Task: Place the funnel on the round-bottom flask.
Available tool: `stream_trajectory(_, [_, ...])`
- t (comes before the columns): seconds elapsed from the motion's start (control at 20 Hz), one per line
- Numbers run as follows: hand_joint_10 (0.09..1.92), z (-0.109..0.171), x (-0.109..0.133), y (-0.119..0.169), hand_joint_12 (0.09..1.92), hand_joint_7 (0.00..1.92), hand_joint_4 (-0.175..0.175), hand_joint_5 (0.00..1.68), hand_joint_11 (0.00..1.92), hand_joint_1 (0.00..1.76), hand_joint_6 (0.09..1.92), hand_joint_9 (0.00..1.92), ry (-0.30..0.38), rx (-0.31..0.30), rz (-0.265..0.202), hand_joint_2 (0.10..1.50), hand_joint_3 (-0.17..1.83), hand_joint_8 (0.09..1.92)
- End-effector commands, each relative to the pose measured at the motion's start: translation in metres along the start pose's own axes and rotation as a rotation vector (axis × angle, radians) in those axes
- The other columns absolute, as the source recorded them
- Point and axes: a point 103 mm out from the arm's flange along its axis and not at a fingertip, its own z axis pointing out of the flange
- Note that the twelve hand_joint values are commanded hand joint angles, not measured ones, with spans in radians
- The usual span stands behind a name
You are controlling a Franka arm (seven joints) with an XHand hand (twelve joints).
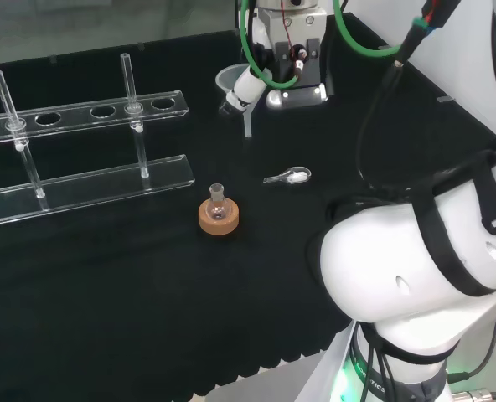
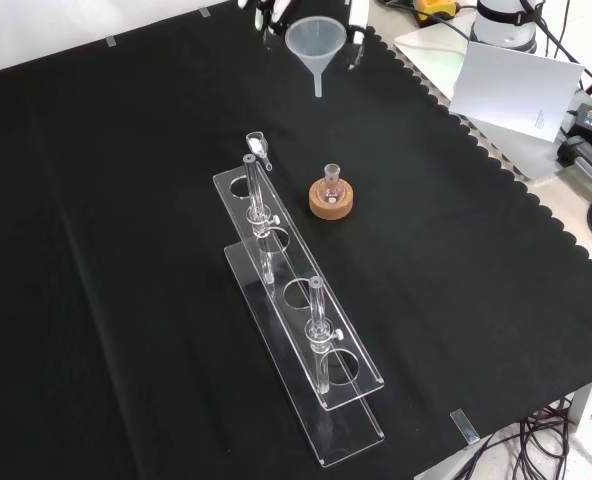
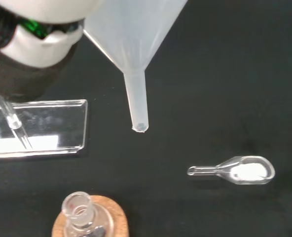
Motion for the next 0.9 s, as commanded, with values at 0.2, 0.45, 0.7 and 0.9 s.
stream_trajectory(0.2, [0.54,0.035,0.035,0.000,0.81,0.99,0.025,0.68,0.00,0.92,0.26,0.55,0.098,-0.028,-0.056,0.47,0.67,0.48])
stream_trajectory(0.45, [0.53,0.049,0.051,-0.004,0.85,1.00,0.025,0.68,0.00,0.92,0.27,0.56,0.085,-0.027,-0.102,0.47,0.69,0.48])
stream_trajectory(0.7, [0.53,0.055,0.063,0.003,0.87,1.00,0.025,0.68,0.00,0.92,0.28,0.56,0.092,-0.035,-0.123,0.46,0.69,0.47])
stream_trajectory(0.9, [0.53,0.060,0.072,0.009,0.89,1.00,0.024,0.68,0.00,0.92,0.29,0.57,0.098,-0.038,-0.140,0.46,0.70,0.47])
